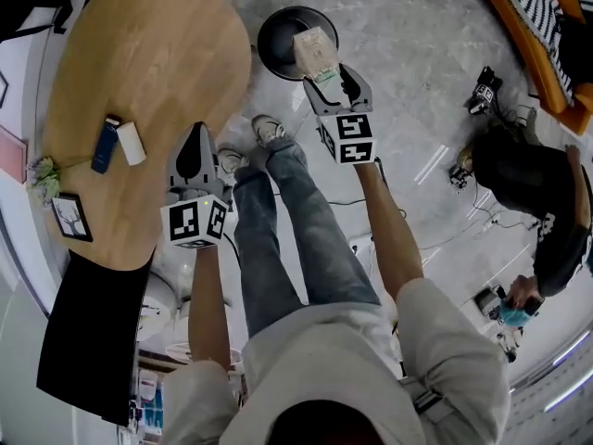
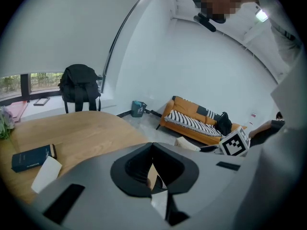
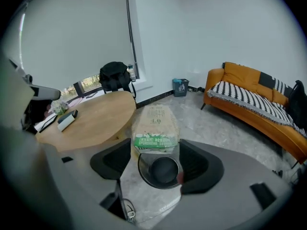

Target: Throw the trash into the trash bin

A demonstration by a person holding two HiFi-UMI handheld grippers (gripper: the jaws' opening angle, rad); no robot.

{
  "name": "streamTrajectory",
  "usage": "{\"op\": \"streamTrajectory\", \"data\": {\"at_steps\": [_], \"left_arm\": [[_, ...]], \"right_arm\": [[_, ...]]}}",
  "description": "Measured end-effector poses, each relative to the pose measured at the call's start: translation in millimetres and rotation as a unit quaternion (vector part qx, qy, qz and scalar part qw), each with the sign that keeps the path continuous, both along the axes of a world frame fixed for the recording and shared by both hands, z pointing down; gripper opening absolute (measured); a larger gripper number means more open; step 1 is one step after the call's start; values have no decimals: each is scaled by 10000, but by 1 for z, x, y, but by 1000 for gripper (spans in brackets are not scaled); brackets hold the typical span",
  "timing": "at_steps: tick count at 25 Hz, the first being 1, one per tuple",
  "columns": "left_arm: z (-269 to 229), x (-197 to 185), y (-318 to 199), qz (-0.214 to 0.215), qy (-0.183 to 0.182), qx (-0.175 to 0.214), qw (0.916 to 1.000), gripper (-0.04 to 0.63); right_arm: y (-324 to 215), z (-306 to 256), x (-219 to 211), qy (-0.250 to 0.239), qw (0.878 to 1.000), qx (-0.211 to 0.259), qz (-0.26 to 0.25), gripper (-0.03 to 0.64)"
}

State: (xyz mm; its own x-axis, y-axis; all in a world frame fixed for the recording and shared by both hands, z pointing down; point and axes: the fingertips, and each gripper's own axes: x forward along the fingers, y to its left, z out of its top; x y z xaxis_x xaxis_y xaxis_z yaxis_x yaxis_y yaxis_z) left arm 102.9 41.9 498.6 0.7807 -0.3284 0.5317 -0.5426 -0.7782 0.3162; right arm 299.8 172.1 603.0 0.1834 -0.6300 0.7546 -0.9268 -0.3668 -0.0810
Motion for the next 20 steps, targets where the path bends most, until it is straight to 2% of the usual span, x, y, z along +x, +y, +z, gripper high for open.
{"op": "streamTrajectory", "data": {"at_steps": [5,12,15,17,19,20], "left_arm": [[1,1,0,32,-31,10,10000,18],[-2,-9,-5,-124,-8,26,9999,18],[-7,-17,-7,-272,26,48,9996,18],[-10,-24,-8,-405,24,76,9991,18],[-14,-34,-9,-536,16,105,9985,18],[-16,-40,-10,-593,16,116,9982,18]], "right_arm": [[5,28,6,-228,9992,-325,78,322],[-1,12,-3,-155,9997,-176,-39,310],[-10,1,-6,-58,9999,-93,-132,222],[-18,-8,-9,-18,9998,-1,-211,112],[-28,-16,-16,-34,9994,115,-330,43],[-33,-21,-22,-54,9990,176,-419,37]]}}
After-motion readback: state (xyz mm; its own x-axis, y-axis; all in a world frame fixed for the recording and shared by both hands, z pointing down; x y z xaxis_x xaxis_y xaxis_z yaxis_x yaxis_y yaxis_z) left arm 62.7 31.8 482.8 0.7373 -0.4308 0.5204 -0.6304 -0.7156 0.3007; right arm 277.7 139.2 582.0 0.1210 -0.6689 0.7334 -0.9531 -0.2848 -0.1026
